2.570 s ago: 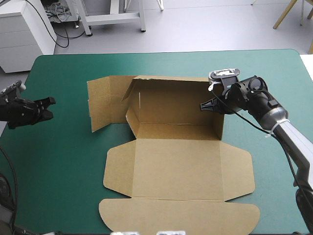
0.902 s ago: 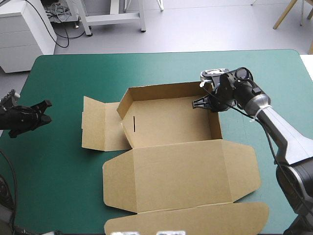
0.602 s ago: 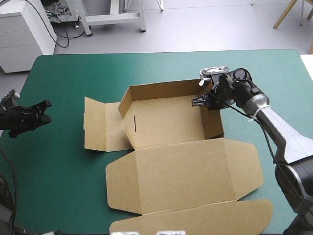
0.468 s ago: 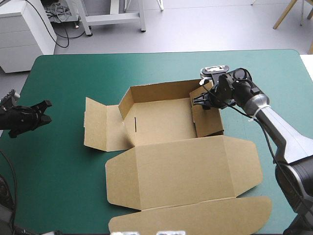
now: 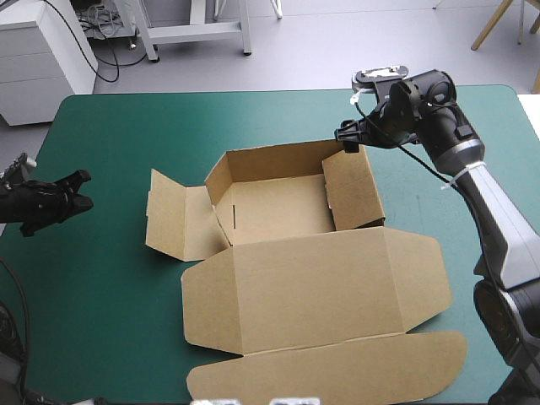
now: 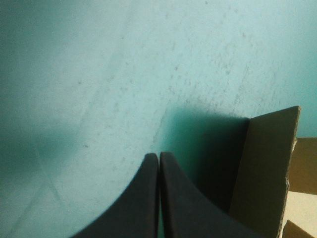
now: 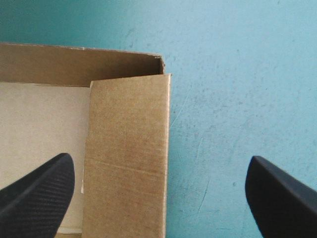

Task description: Fold the box

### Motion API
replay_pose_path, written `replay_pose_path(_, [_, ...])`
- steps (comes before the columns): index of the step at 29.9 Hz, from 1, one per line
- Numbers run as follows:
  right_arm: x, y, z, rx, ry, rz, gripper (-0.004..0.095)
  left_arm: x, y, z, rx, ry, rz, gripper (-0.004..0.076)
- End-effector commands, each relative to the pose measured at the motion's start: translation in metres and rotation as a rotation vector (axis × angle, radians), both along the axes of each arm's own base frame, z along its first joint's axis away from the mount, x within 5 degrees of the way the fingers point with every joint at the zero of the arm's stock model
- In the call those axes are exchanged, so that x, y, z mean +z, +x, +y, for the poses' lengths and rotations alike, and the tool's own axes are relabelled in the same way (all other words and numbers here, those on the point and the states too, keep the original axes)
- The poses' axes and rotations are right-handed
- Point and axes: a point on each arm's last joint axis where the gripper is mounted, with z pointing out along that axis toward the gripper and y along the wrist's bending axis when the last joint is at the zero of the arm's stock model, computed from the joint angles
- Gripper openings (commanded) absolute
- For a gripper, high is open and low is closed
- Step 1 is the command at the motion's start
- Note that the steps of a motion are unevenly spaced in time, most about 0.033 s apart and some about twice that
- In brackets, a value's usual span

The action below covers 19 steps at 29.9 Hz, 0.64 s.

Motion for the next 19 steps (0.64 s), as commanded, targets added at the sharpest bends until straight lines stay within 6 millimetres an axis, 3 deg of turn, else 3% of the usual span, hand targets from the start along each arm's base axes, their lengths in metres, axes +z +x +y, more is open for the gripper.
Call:
replay_pose_path(1, [0.051,-0.024,-0.01,0.005,0.038,-0.144,0.0858,0.024,-0.002,-0.004,0.014,-0.021,-0.088,-0.001])
replay_pose_path(11, [0.074,-0.061,-0.014,0.037,0.141,-0.17,0.0854,0.024,-0.002,-0.006,0.012,-0.039,-0.088,-0.001])
replay_pose_path(15, [0.06,-0.063,-0.015,0.031,0.115,-0.126,0.0847,0.024,-0.002,-0.006,0.01,-0.041,-0.086,-0.001])
replay_pose_path(19, [0.032,-0.048,-0.012,0.033,0.064,-0.048,0.0846,0.024,-0.002,-0.006,0.008,-0.037,-0.083,-0.001])
